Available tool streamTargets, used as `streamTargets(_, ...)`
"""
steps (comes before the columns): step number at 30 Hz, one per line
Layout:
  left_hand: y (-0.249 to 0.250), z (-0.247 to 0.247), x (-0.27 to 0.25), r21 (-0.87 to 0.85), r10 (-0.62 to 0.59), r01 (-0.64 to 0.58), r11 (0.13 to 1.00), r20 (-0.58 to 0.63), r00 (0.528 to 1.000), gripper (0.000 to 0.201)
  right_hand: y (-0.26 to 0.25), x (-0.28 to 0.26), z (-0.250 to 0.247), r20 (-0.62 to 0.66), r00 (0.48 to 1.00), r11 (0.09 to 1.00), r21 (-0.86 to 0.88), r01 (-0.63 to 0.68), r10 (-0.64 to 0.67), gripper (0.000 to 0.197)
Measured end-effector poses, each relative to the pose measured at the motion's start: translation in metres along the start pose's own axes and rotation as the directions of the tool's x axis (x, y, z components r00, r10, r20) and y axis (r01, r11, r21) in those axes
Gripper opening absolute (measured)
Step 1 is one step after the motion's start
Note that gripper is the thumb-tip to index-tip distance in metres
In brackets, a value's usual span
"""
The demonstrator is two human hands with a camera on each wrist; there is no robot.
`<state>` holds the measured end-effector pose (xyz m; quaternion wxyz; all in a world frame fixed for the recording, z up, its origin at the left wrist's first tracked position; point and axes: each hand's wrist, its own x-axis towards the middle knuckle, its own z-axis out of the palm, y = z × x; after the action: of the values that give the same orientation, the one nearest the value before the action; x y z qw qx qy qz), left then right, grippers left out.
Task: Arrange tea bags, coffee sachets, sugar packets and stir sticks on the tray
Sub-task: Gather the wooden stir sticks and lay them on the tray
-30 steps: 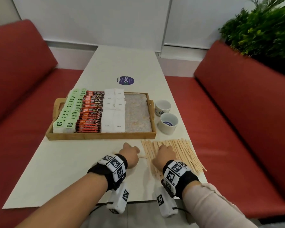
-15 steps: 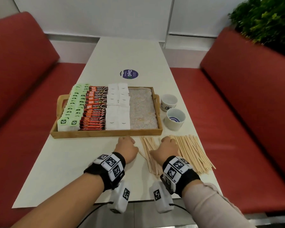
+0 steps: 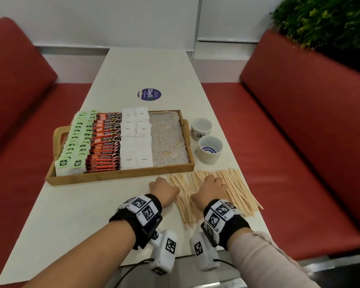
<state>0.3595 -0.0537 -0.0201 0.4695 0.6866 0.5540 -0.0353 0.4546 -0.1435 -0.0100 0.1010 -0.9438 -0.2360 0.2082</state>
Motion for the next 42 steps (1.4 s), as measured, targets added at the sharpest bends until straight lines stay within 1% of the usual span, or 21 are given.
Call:
streamTargets(3, 0.001, 0.004, -0.001, -0.065, -0.004, 0.002, 0.998, -0.027, 1.000, 0.052, -0.002, -0.001, 0.003, 0.009, 1.000, 0.999, 0.031, 0.021, -0.021, 0.059)
streamTargets(5, 0.000, 0.005, -0.001, -0.084, -0.014, 0.011, 0.996, -0.029, 0.999, 0.057, -0.004, -0.002, 0.004, 0.013, 1.000, 0.998, 0.062, 0.023, -0.024, 0.058)
streamTargets(7, 0.000, 0.006, -0.003, -0.123, -0.021, 0.018, 0.992, -0.024, 0.999, 0.059, -0.005, -0.002, 0.006, 0.022, 1.000, 0.996, 0.094, 0.003, -0.005, 0.058)
streamTargets(8, 0.000, 0.006, -0.003, -0.151, -0.021, 0.018, 0.988, -0.018, 1.000, 0.057, -0.006, -0.001, 0.005, 0.029, 0.999, 0.994, 0.110, -0.023, 0.020, 0.059)
streamTargets(10, 0.001, 0.006, -0.005, -0.198, -0.020, 0.020, 0.980, 0.000, 1.000, 0.042, -0.006, -0.001, 0.005, 0.050, 0.996, 0.989, 0.122, -0.083, 0.078, 0.060)
streamTargets(11, 0.002, 0.006, -0.006, -0.214, -0.013, 0.014, 0.977, 0.007, 1.000, 0.028, -0.006, 0.000, 0.005, 0.064, 0.993, 0.987, 0.121, -0.103, 0.096, 0.060)
streamTargets(13, 0.004, 0.007, -0.009, -0.219, -0.006, 0.008, 0.976, 0.011, 1.000, 0.007, -0.007, 0.000, 0.006, 0.092, 0.991, 0.985, 0.128, -0.112, 0.101, 0.059)
streamTargets(14, 0.006, 0.007, -0.011, -0.222, 0.001, 0.002, 0.975, 0.017, 1.000, 0.008, -0.008, 0.000, 0.006, 0.108, 0.990, 0.985, 0.139, -0.107, 0.093, 0.059)
streamTargets(16, 0.009, 0.009, -0.012, -0.216, 0.021, -0.010, 0.976, 0.047, 0.999, 0.019, -0.012, 0.000, 0.007, 0.143, 0.987, 0.982, 0.162, -0.098, 0.075, 0.060)
streamTargets(18, 0.011, 0.010, -0.013, -0.196, 0.026, -0.010, 0.980, 0.078, 0.997, 0.022, -0.017, 0.002, 0.009, 0.181, 0.981, 0.978, 0.185, -0.099, 0.065, 0.060)
streamTargets(23, 0.012, 0.010, -0.013, -0.280, 0.011, 0.021, 0.960, 0.112, 0.994, 0.025, -0.030, 0.000, 0.015, 0.215, 0.976, 0.976, 0.203, -0.085, 0.040, 0.040)
streamTargets(26, 0.014, 0.008, -0.016, -0.340, -0.018, 0.064, 0.938, 0.135, 0.991, 0.026, -0.034, -0.001, 0.015, 0.235, 0.972, 0.978, 0.197, -0.062, 0.014, 0.036)
streamTargets(28, 0.015, 0.006, -0.018, -0.349, -0.034, 0.089, 0.933, 0.161, 0.986, 0.025, -0.035, -0.001, 0.016, 0.259, 0.966, 0.983, 0.180, -0.029, -0.019, 0.034)
streamTargets(31, 0.018, 0.004, -0.019, -0.347, -0.057, 0.133, 0.929, 0.220, 0.974, 0.024, -0.035, 0.000, 0.016, 0.294, 0.954, 0.994, 0.102, 0.032, -0.061, 0.028)
streamTargets(34, 0.017, 0.003, -0.018, -0.353, -0.074, 0.153, 0.923, 0.228, 0.971, 0.022, -0.034, 0.001, 0.017, 0.310, 0.947, 0.996, 0.063, 0.064, -0.081, 0.023)
streamTargets(36, 0.016, 0.002, -0.017, -0.359, -0.070, 0.160, 0.920, 0.250, 0.966, 0.019, -0.034, 0.000, 0.017, 0.303, 0.950, 0.997, 0.048, 0.063, -0.074, 0.024)
streamTargets(38, 0.014, 0.001, -0.018, -0.359, -0.074, 0.170, 0.918, 0.266, 0.961, 0.017, -0.034, -0.002, 0.018, 0.281, 0.958, 0.998, 0.041, 0.053, -0.062, 0.031)
streamTargets(42, 0.009, -0.001, -0.017, -0.338, -0.073, 0.145, 0.930, 0.217, 0.973, 0.021, -0.036, -0.004, 0.023, 0.242, 0.967, 0.997, -0.003, 0.078, -0.075, 0.039)
